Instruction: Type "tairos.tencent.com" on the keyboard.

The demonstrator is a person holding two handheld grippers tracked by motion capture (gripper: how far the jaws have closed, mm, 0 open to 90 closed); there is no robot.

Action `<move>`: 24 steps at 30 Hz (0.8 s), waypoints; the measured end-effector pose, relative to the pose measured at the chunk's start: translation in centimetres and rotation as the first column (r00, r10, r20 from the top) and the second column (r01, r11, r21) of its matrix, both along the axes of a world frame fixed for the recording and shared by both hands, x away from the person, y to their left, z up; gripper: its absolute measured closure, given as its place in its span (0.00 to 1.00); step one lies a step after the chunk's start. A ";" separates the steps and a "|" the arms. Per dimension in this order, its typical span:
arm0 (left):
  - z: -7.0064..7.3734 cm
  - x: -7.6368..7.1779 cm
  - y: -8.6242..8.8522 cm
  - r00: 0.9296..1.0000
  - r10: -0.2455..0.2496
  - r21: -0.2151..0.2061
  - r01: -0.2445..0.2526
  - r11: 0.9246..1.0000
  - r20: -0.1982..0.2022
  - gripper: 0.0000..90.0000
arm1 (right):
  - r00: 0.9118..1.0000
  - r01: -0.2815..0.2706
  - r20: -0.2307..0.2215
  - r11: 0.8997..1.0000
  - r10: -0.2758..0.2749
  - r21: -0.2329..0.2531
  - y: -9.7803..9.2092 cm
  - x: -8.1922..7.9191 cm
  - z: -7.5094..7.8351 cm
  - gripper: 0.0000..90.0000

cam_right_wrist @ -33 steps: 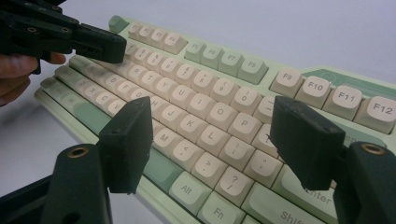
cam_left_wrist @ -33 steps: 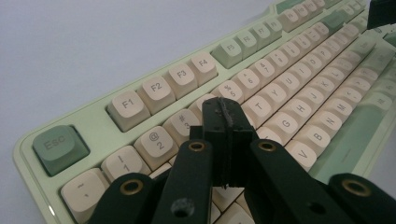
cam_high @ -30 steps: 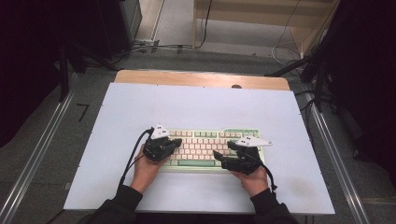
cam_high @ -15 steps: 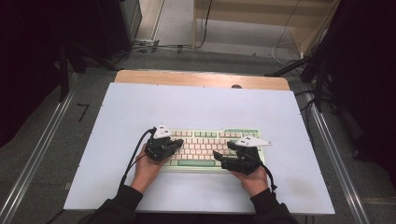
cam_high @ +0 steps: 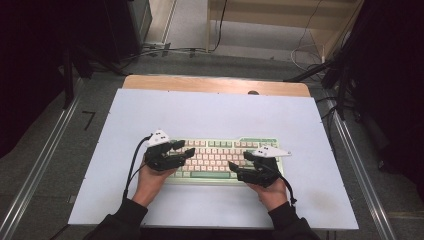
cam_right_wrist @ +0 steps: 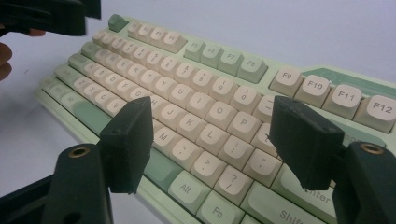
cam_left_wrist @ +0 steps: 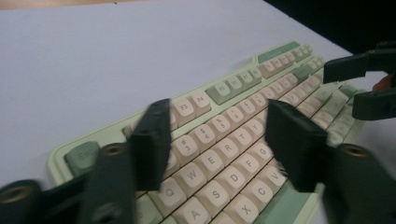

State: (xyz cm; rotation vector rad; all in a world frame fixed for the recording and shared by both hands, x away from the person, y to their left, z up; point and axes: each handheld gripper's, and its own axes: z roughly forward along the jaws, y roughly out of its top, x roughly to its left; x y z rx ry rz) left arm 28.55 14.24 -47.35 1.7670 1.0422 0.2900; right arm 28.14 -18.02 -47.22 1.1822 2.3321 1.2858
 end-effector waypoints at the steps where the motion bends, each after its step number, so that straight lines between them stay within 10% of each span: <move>1: -0.1 0.0 0.4 1.000 -0.006 -0.008 0.006 1.000 -0.012 0.40 | 1.000 0.001 0.000 1.000 -0.001 0.000 0.0 0.0 0.0 0.32; 11: -0.4 -0.5 2.9 0.991 0.130 -0.100 -0.128 0.987 0.015 0.32 | 1.000 -0.010 -0.002 1.000 0.010 -0.006 0.6 0.2 -0.2 0.33; 24: -0.8 -1.0 2.7 0.989 0.146 -0.073 -0.145 0.987 0.018 0.32 | 0.999 -0.032 -0.008 0.999 0.032 -0.003 1.7 1.1 -0.4 0.36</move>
